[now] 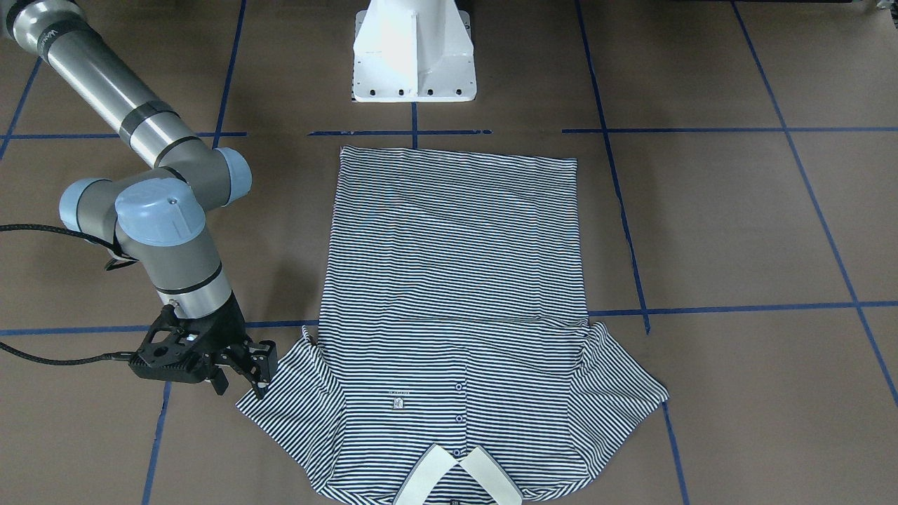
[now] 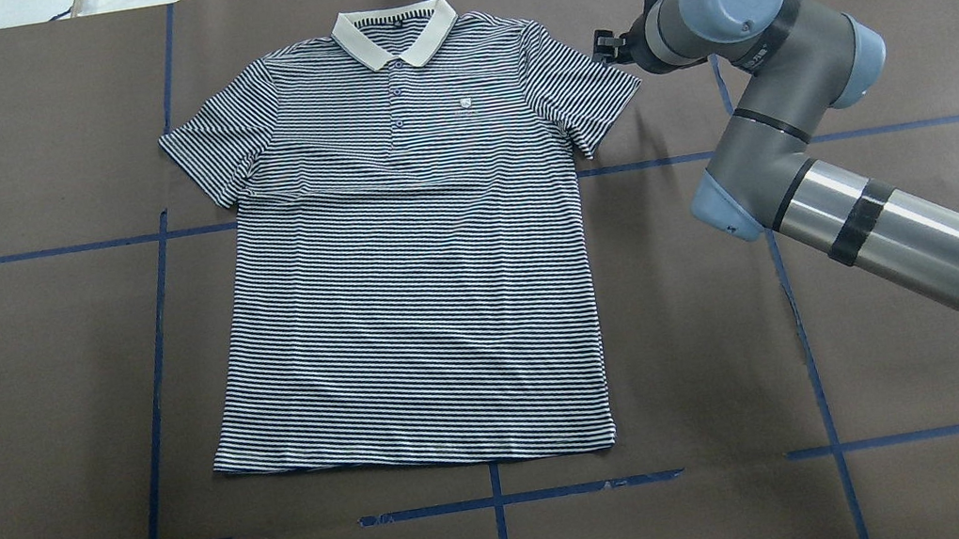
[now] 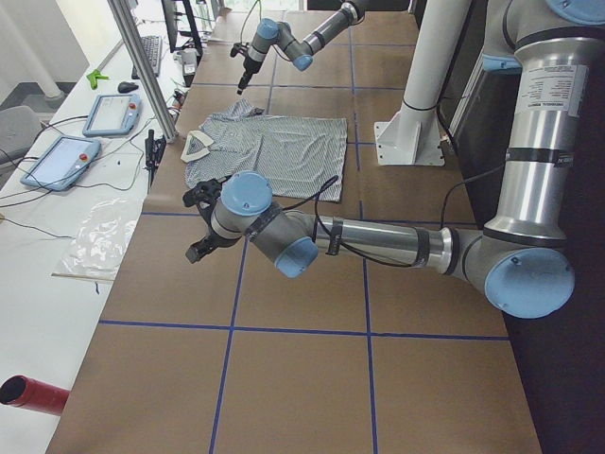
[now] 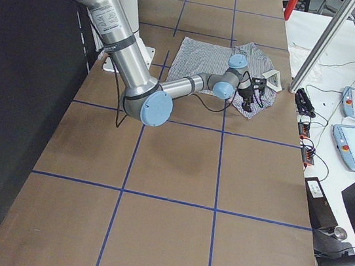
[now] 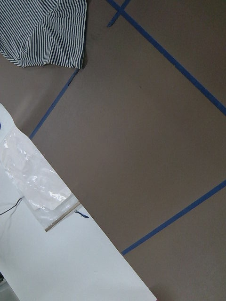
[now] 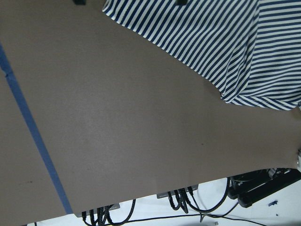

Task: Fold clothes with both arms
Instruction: 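Move the right gripper over the sleeve nearest it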

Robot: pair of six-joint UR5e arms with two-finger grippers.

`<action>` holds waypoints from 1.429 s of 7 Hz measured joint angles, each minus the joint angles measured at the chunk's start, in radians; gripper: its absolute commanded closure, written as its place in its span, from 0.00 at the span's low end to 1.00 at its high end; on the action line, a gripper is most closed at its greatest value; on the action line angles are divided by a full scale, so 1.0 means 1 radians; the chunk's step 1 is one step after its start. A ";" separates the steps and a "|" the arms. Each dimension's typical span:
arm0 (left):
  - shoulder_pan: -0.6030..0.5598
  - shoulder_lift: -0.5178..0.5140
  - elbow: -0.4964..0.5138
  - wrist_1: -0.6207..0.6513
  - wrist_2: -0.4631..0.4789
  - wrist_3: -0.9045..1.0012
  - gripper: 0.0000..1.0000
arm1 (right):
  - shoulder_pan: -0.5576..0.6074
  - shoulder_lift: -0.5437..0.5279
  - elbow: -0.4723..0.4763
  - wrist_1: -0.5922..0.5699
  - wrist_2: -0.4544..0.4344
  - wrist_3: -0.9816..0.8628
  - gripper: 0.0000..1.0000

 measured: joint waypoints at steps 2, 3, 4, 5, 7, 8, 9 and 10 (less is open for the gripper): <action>0.000 -0.001 0.000 0.000 0.000 0.000 0.00 | -0.007 0.011 -0.052 -0.001 -0.013 -0.012 0.36; 0.000 0.000 0.000 0.000 0.000 0.000 0.00 | -0.008 0.012 -0.068 -0.001 -0.016 -0.018 0.36; 0.000 0.000 0.000 0.000 0.000 0.000 0.00 | -0.011 0.014 -0.079 -0.001 -0.020 -0.020 0.37; 0.000 0.000 0.000 0.000 0.000 0.001 0.00 | -0.014 0.022 -0.094 0.000 -0.026 -0.021 0.37; 0.000 0.000 0.000 0.000 -0.001 0.003 0.00 | -0.019 0.035 -0.114 0.000 -0.032 -0.022 0.41; 0.000 0.001 0.000 0.000 -0.001 0.003 0.00 | -0.022 0.039 -0.118 0.000 -0.034 -0.022 0.53; -0.001 0.001 0.000 0.000 -0.001 0.003 0.00 | -0.024 0.041 -0.121 0.000 -0.036 -0.021 0.72; -0.001 0.002 0.000 0.000 -0.001 0.003 0.00 | -0.026 0.043 -0.122 0.001 -0.039 -0.020 0.82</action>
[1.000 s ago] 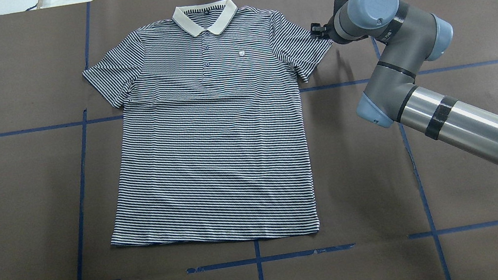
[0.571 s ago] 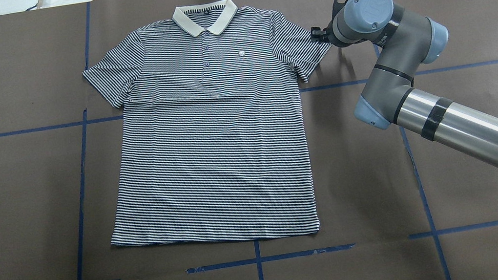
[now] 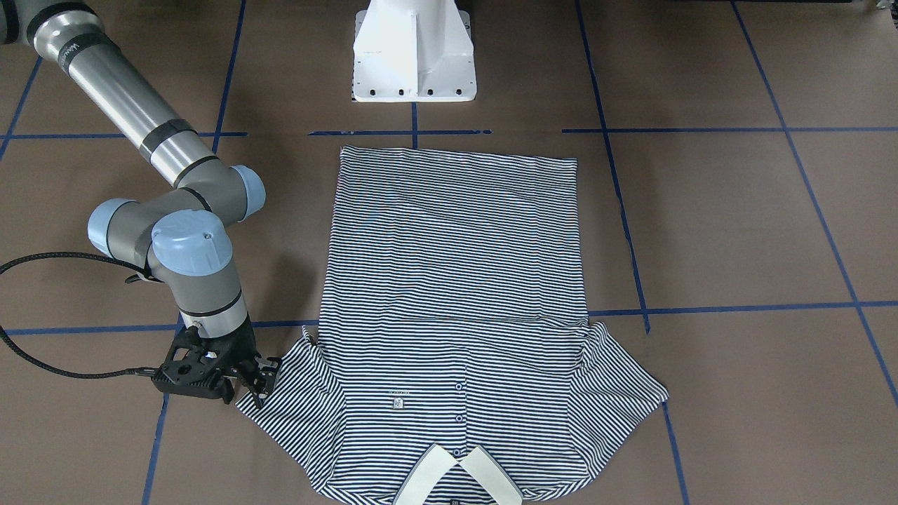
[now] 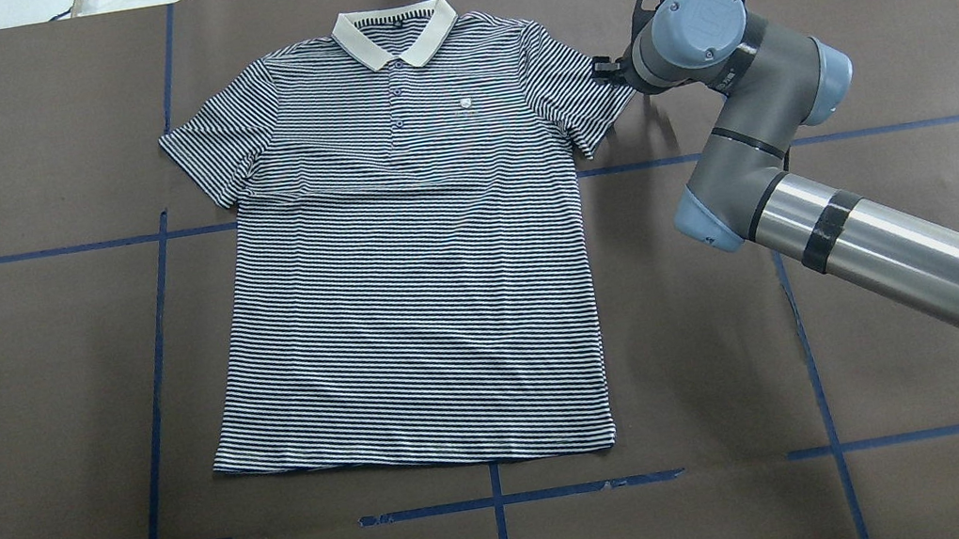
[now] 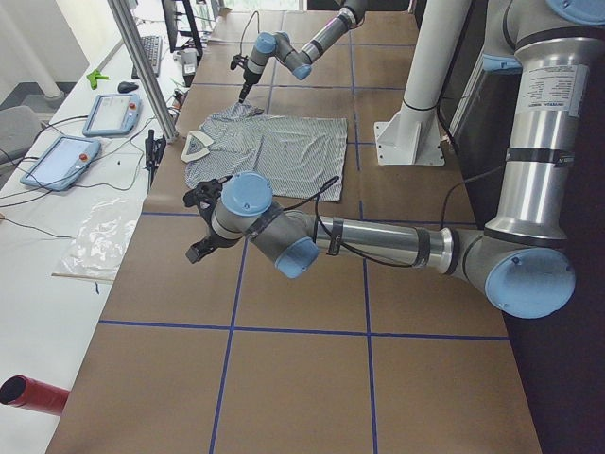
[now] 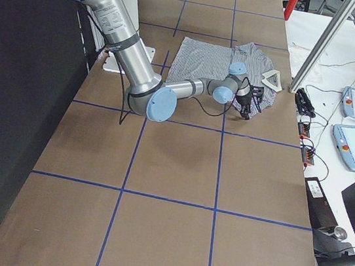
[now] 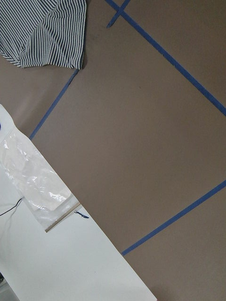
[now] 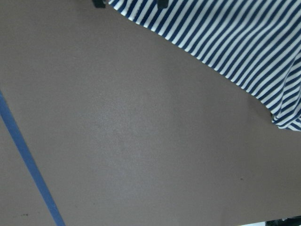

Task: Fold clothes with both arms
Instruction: 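Move the right gripper over the sleeve nearest it, then grasp the sleeve with the right gripper and fold it inward onto the shirt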

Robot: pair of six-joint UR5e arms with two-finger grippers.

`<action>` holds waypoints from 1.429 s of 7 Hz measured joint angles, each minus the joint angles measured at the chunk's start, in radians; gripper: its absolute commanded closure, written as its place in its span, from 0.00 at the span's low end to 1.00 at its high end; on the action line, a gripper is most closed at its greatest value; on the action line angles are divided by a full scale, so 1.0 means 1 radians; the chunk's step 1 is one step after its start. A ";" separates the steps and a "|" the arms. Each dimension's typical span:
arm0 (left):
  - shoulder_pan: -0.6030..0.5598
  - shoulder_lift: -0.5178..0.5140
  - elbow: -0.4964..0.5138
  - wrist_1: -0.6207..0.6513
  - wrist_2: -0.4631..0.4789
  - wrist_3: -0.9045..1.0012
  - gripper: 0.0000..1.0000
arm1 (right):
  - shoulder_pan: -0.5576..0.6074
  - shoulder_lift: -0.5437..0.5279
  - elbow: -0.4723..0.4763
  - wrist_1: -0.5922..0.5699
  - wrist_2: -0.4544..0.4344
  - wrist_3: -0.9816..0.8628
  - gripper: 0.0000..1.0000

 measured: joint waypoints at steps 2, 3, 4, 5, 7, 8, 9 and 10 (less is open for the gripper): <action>0.000 0.001 0.000 0.000 0.000 0.000 0.00 | 0.000 0.000 -0.008 -0.001 -0.002 0.000 0.87; 0.000 0.002 0.000 0.000 0.000 0.000 0.00 | 0.000 0.000 -0.012 -0.001 -0.002 0.000 1.00; 0.000 0.002 0.000 0.000 0.000 0.000 0.00 | 0.000 0.001 -0.014 -0.002 -0.003 0.001 1.00; 0.000 0.002 0.000 0.000 0.000 0.000 0.00 | 0.000 0.009 -0.014 -0.003 -0.003 0.006 1.00; 0.000 0.003 0.000 0.000 0.000 0.000 0.00 | 0.001 0.040 -0.008 -0.032 -0.006 0.021 1.00; 0.000 0.002 0.000 0.000 0.000 0.000 0.00 | -0.007 0.079 0.001 -0.103 -0.026 0.049 1.00; 0.000 0.002 0.001 0.000 0.000 0.000 0.00 | -0.031 0.145 0.007 -0.216 -0.071 0.118 1.00; 0.000 0.002 0.001 0.000 0.000 0.000 0.00 | -0.069 0.213 0.003 -0.312 -0.137 0.206 1.00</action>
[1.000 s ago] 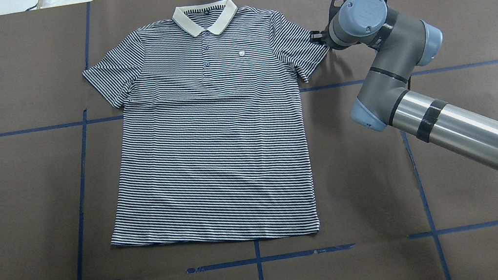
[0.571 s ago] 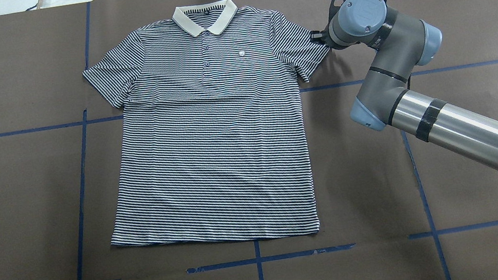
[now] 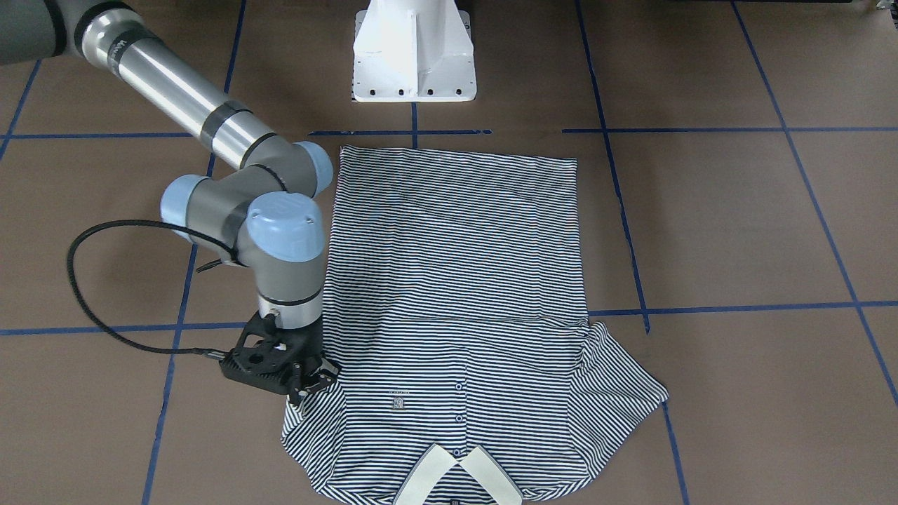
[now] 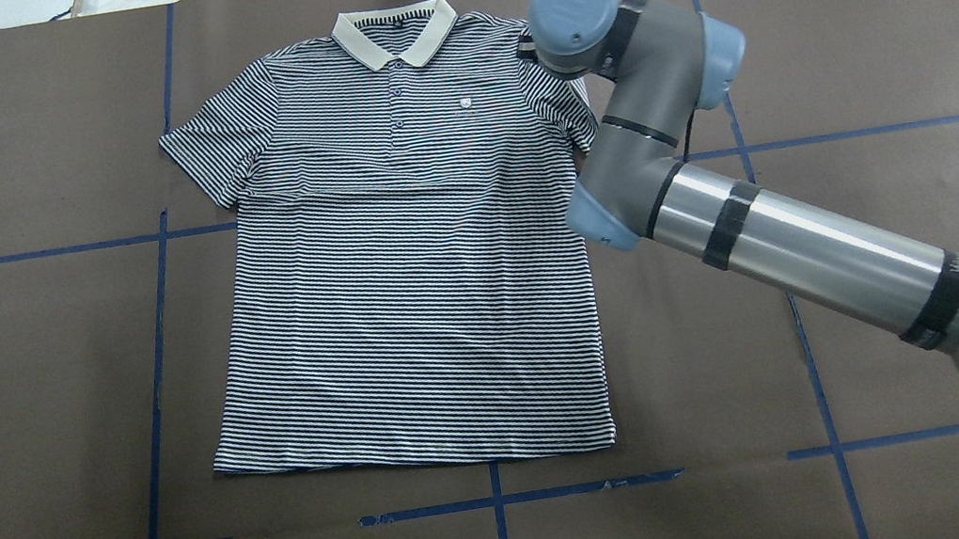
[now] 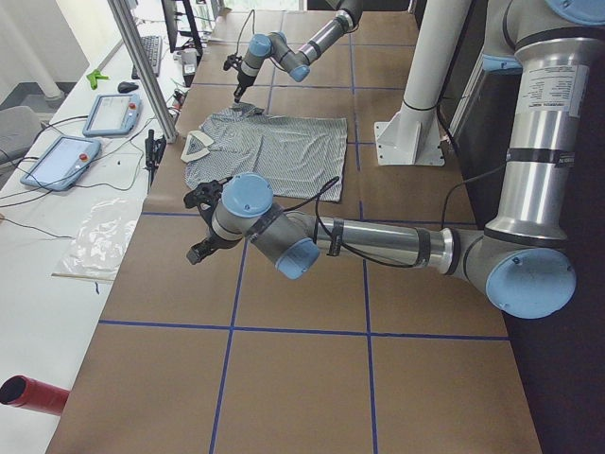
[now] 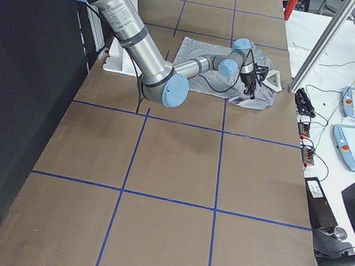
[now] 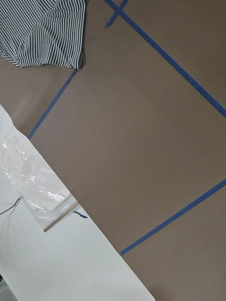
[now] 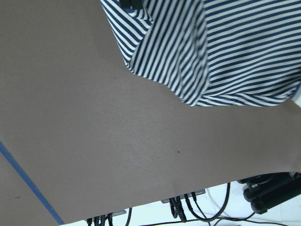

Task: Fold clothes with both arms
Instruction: 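Grasp the sleeve with the right gripper and fold it inward onto the shirt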

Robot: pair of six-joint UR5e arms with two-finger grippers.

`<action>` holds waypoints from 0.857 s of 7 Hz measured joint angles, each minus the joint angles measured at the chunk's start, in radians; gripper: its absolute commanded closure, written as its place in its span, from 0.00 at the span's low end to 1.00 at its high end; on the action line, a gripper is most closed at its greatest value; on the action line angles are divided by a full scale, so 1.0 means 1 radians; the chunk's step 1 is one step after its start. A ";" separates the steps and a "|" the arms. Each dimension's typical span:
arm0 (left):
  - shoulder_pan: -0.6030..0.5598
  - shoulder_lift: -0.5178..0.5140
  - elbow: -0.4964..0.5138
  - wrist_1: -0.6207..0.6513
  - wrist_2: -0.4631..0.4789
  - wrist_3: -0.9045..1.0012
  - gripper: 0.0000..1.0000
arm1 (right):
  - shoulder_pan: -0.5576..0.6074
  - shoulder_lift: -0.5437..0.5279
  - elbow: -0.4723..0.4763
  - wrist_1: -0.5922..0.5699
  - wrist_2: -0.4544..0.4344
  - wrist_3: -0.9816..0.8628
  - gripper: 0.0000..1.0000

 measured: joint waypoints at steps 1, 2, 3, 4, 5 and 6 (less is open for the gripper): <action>0.000 0.000 0.000 0.000 0.000 0.000 0.00 | -0.032 0.054 -0.028 -0.044 -0.062 0.070 1.00; 0.000 0.000 0.000 0.000 0.000 0.000 0.00 | -0.049 0.104 -0.079 -0.059 -0.100 0.108 1.00; 0.000 0.001 -0.001 0.000 0.000 0.000 0.00 | -0.055 0.147 -0.124 -0.062 -0.115 0.127 1.00; 0.000 0.001 -0.001 0.000 0.000 0.000 0.00 | -0.057 0.185 -0.159 -0.062 -0.120 0.141 1.00; 0.000 0.002 -0.001 0.000 0.000 0.000 0.00 | -0.058 0.216 -0.185 -0.059 -0.122 0.173 1.00; 0.000 0.003 -0.001 0.000 0.000 0.000 0.00 | -0.058 0.236 -0.203 -0.053 -0.123 0.217 0.68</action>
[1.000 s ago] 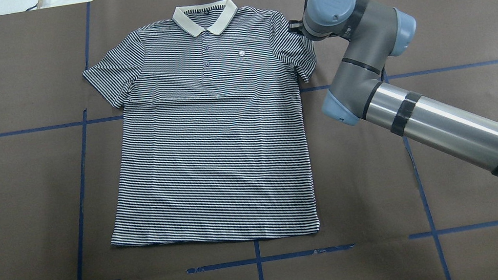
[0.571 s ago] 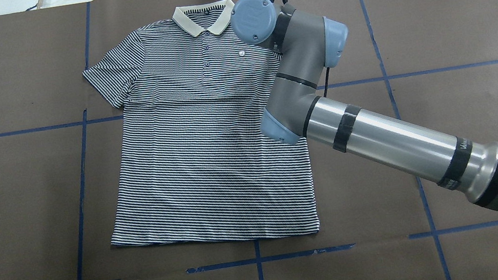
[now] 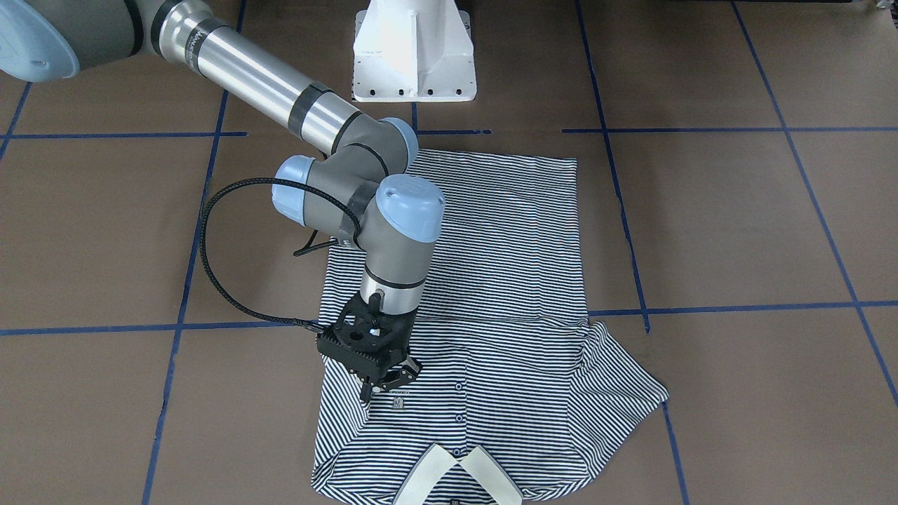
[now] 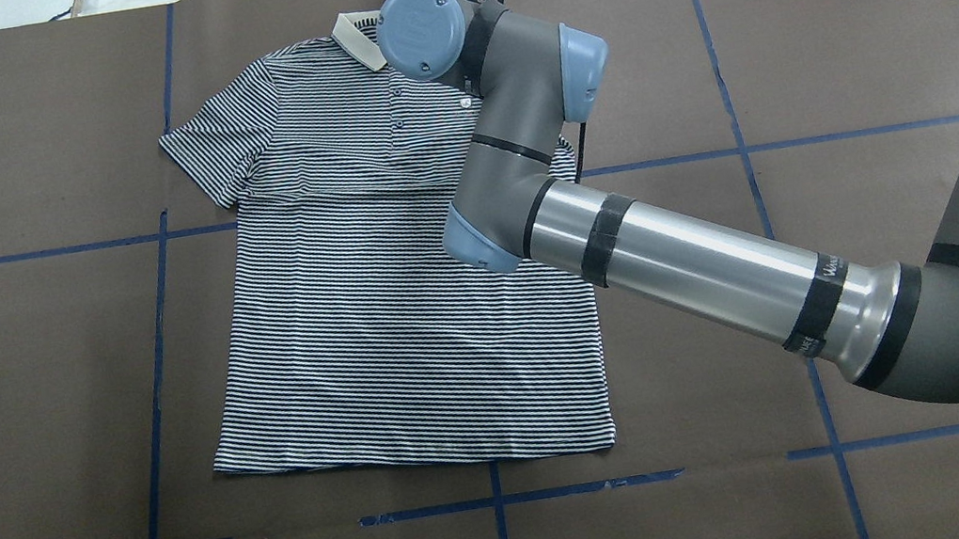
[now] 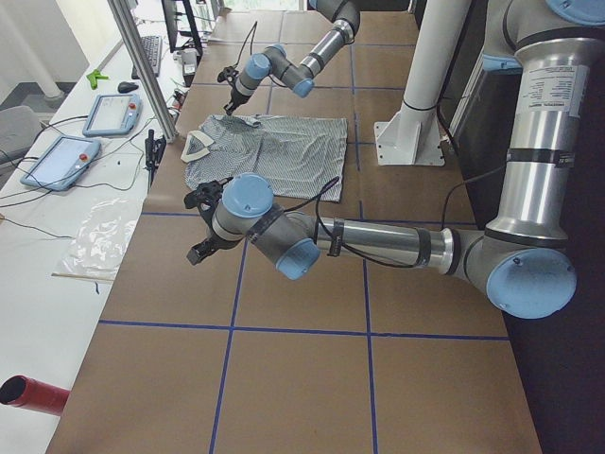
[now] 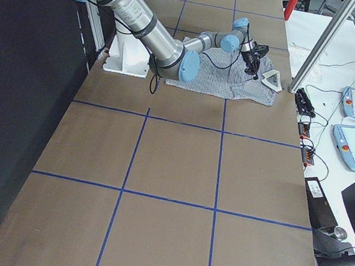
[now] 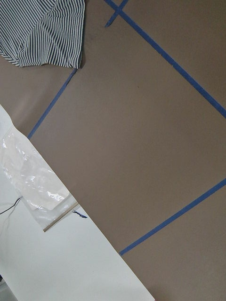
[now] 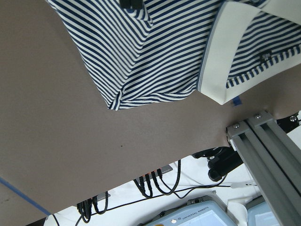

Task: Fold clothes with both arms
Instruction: 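Grasp the sleeve with the right gripper and fold it inward onto the shirt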

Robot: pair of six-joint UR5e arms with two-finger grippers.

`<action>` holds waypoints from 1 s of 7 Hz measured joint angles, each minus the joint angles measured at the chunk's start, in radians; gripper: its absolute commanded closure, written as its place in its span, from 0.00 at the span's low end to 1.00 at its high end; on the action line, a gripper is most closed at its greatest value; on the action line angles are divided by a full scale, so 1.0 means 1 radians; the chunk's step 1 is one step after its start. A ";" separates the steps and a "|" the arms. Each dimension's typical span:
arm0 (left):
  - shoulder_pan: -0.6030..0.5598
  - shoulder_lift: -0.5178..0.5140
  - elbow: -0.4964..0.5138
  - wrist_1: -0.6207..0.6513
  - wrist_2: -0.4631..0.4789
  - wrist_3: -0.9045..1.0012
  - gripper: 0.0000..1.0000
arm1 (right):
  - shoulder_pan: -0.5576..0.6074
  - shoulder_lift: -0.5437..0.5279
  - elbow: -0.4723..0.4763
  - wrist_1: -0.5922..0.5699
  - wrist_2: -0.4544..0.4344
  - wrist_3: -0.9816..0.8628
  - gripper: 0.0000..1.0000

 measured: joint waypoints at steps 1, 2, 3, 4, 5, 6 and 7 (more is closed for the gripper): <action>0.000 0.000 0.000 0.000 0.000 0.000 0.00 | 0.000 0.013 -0.017 0.005 -0.002 0.026 0.01; 0.000 0.001 0.000 0.000 0.000 0.000 0.00 | -0.004 0.020 -0.025 0.007 -0.009 0.020 0.00; 0.000 0.001 0.002 0.000 0.000 -0.001 0.00 | -0.008 0.027 -0.027 0.007 -0.015 -0.010 0.00; 0.000 0.000 0.002 0.000 0.000 -0.002 0.00 | -0.010 0.035 -0.026 0.006 -0.012 -0.066 0.00; 0.001 -0.007 0.004 0.000 0.000 -0.008 0.00 | -0.003 0.040 -0.018 0.006 0.012 -0.140 0.00; 0.007 -0.028 0.007 0.000 0.003 -0.066 0.00 | 0.023 0.038 -0.004 0.004 0.077 -0.230 0.00; 0.026 -0.064 0.015 0.000 0.007 -0.172 0.00 | 0.059 0.024 0.022 0.000 0.156 -0.312 0.00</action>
